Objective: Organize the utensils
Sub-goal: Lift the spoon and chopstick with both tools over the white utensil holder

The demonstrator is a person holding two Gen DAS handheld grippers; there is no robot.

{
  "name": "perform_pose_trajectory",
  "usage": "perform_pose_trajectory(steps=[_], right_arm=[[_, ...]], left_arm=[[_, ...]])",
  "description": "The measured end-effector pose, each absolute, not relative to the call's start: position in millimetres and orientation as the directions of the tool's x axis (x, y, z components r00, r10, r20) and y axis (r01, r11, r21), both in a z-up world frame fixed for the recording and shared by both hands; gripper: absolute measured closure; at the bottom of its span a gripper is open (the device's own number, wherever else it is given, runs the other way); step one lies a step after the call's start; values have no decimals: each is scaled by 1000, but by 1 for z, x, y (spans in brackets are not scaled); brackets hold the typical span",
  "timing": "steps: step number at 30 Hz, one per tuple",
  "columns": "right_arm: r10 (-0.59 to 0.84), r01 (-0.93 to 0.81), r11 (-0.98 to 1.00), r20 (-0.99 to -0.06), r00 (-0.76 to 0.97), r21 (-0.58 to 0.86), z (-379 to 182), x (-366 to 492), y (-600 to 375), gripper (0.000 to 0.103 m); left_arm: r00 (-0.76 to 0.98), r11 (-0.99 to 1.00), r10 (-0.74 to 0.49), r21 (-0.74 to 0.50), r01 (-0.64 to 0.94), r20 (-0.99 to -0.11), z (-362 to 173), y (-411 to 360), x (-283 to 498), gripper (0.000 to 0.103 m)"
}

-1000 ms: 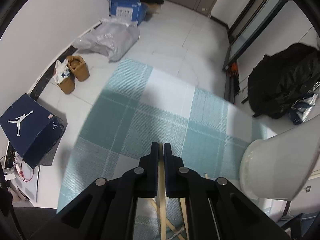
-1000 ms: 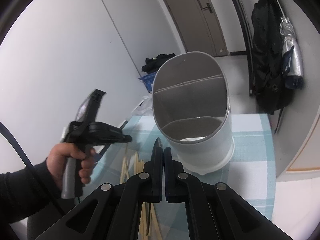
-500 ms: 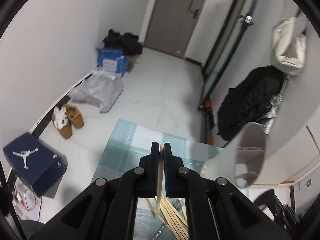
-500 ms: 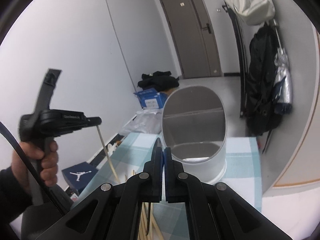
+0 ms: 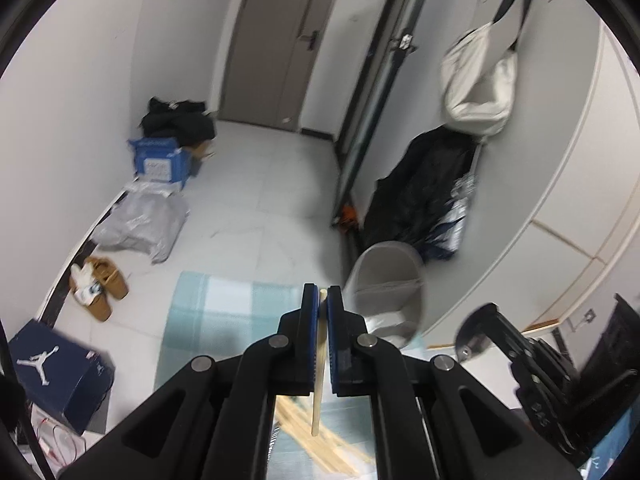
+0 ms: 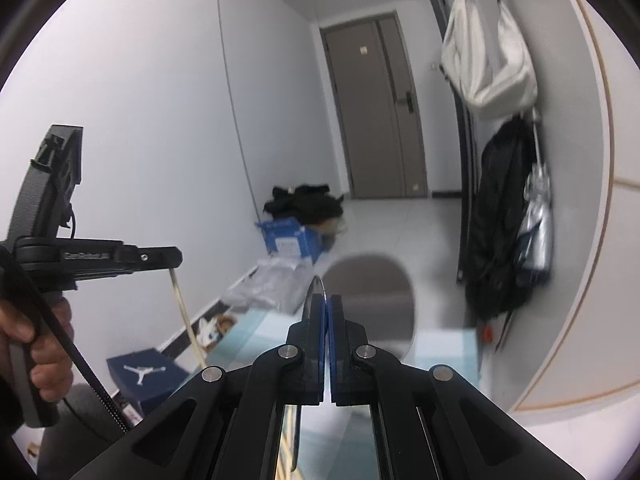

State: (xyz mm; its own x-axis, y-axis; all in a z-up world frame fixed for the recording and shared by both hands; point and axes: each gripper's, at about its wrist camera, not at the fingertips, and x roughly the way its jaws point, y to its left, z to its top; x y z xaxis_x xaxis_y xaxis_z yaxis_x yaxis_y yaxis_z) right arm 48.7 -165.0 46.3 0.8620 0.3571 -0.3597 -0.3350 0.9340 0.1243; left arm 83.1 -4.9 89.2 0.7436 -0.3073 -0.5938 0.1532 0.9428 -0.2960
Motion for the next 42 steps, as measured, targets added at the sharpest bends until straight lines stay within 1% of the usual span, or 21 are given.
perform_pose_trajectory(steps=[7, 12, 15, 17, 22, 26, 31, 34, 38, 42], right_arm=[[352, -350, 935, -267, 897, 59, 95, 71, -177, 102], [357, -361, 932, -210, 910, 20, 118, 98, -180, 102], [347, -354, 935, -185, 919, -7, 121, 115, -181, 102], [344, -352, 936, -175, 923, -18, 120, 130, -181, 102], [355, -362, 932, -164, 920, -15, 106, 160, -183, 102], [371, -378, 925, -148, 917, -27, 97, 174, -182, 102], [410, -421, 906, -158, 898, -42, 86, 188, -181, 102], [426, -438, 898, -161, 890, -46, 79, 190, -182, 102], [435, -452, 890, -181, 882, -63, 69, 193, -181, 102], [450, -471, 880, -210, 868, -64, 58, 193, -184, 102]], left_arm=[[768, 918, -375, -323, 231, -519, 136, -24, 104, 102], [797, 908, -383, -350, 231, -468, 154, -28, 128, 102], [815, 910, -370, -351, 221, -447, 155, -29, 143, 102], [814, 909, -369, -359, 213, -450, 150, -31, 151, 102], [777, 903, -384, -377, 205, -498, 130, -35, 177, 102], [756, 901, -397, -379, 212, -521, 123, -36, 190, 102], [747, 901, -406, -368, 230, -527, 120, -42, 199, 102], [754, 910, -395, -336, 243, -525, 114, -45, 200, 102], [740, 917, -393, -288, 275, -546, 105, -54, 201, 102], [718, 914, -405, -279, 295, -566, 98, -58, 201, 102]])
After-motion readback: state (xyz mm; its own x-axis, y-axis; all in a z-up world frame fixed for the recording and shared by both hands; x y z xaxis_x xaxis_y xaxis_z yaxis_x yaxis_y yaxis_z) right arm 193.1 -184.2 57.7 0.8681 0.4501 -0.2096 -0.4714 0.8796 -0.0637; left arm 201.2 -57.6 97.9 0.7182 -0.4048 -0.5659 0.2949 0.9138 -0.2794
